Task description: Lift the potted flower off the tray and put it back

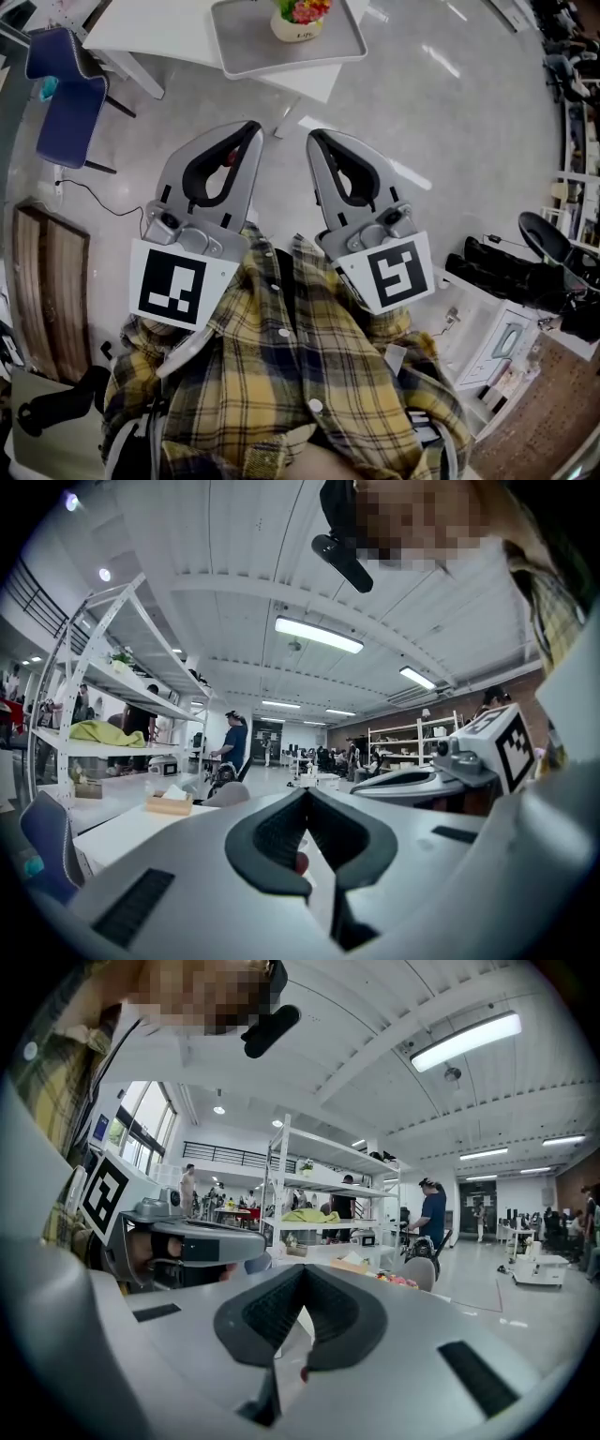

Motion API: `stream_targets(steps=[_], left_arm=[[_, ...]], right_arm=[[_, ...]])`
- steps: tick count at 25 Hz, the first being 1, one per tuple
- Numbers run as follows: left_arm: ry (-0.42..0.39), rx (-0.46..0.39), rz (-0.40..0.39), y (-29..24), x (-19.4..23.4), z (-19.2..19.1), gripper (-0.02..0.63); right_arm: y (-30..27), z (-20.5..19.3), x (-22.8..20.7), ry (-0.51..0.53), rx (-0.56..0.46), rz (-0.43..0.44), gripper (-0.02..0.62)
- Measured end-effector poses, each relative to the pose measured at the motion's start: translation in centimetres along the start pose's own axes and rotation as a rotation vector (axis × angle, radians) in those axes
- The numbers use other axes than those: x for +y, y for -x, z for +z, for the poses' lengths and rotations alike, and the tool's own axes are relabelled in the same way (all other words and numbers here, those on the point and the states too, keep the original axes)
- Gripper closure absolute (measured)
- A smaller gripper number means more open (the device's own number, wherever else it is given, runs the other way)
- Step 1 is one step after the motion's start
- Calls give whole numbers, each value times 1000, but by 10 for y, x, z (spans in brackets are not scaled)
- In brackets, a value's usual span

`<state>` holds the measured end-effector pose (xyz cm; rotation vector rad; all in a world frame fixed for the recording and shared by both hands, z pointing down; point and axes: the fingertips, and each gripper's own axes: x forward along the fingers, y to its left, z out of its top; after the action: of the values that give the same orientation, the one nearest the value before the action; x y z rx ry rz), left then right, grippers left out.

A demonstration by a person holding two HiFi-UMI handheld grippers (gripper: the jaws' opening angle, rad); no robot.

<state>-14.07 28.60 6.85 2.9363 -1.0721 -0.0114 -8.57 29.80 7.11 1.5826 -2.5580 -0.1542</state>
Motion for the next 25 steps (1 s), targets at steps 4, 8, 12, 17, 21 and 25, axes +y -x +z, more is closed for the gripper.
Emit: stream_targets(steps=[4,8,12,17,21,25], left_arm=[[2,26,-23,-7,22,-5,598],[16,42,-42,-16,32,-8,598],[24,72,-61,-32,41,-13,598],[31,86,-55,-58,47,-18,598],[24,89,-35,-83,58,-16,598],[13,89,-12,-117,74,-12,597]], right_arm=[[-21,-3,-4,-15,20,-36,597],[-30,-7,-11,-28,42,-62,597],[-42,-11,-27,-43,67,-84,597],[-53,-16,-50,-41,75,-81,597],[-72,-19,-70,-65,79,-52,597],[-99,-16,-95,-70,62,-15,597]])
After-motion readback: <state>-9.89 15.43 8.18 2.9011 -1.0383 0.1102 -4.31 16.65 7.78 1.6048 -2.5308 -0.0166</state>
